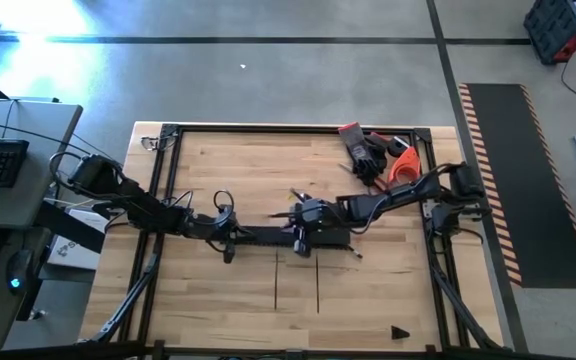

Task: Ziptie cables
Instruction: Close the black cable duct

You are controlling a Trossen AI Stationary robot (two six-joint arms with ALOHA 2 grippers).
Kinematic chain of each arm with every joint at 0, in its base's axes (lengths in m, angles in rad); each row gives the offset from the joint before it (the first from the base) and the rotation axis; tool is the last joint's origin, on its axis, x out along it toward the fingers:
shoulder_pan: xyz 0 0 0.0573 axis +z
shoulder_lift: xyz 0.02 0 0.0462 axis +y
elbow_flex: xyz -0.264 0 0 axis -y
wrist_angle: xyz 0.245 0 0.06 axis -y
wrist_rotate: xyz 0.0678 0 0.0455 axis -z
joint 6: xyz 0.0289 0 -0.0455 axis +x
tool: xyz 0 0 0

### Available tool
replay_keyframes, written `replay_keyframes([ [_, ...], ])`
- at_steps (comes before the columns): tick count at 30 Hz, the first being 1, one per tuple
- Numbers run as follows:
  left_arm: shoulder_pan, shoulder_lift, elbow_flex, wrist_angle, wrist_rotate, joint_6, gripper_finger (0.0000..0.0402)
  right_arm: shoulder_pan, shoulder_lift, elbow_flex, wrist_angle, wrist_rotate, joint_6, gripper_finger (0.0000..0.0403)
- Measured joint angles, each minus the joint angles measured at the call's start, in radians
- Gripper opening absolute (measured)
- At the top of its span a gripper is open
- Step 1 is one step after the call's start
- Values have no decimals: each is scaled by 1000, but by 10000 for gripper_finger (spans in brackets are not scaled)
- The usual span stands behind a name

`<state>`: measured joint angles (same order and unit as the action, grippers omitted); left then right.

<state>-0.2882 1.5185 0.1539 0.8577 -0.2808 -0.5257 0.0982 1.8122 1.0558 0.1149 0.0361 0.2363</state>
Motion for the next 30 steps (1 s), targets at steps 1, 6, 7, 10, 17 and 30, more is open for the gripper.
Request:
replay_keyframes([
  [1, 0, 0, 0, 0, 0, 0, 0, 0, 0, -15, 22, -21, 10, 11],
  [6, 0, 0, 0, 0, -3, 2, 0, 17, -1, -39, 55, -46, -77, 17],
  [7, 0, 0, 0, 0, -4, 0, 0, 23, -1, -33, 54, -49, -121, 24],
  [10, 0, 0, 0, 2, -6, 1, 0, 31, -2, -3, 55, -63, -245, 54],
  [17, 0, 1, 0, 3, -8, 3, 0, 4, 36, 57, -27, -81, -331, 216],
  [30, 0, 1, -1, 4, -9, -1, 0, -11, 157, 57, -21, -66, -300, 386],
])
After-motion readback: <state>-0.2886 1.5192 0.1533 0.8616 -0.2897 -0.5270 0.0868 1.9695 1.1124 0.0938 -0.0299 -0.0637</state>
